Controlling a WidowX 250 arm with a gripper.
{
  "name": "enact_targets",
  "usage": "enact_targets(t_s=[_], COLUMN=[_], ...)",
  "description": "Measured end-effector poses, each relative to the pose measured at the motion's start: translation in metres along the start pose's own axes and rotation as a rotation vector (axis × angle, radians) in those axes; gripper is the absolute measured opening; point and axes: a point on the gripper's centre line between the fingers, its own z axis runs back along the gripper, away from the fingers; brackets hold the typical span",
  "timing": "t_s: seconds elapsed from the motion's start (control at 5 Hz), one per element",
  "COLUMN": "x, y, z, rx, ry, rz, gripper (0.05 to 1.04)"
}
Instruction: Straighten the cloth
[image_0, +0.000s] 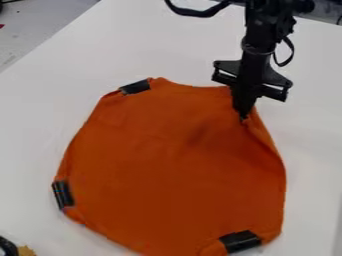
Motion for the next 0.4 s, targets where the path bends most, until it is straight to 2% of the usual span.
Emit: enact_targets(t_s=[0.2,0.4], x=[-0.0035,0.0012], y=[-0.0019,-0.0037], z=[-0.0173,-0.025], rx=[-0.08,-0.125], ry=[-0.053,-0.095], rz=[0.052,0.073], gripper=[0.069,0.151])
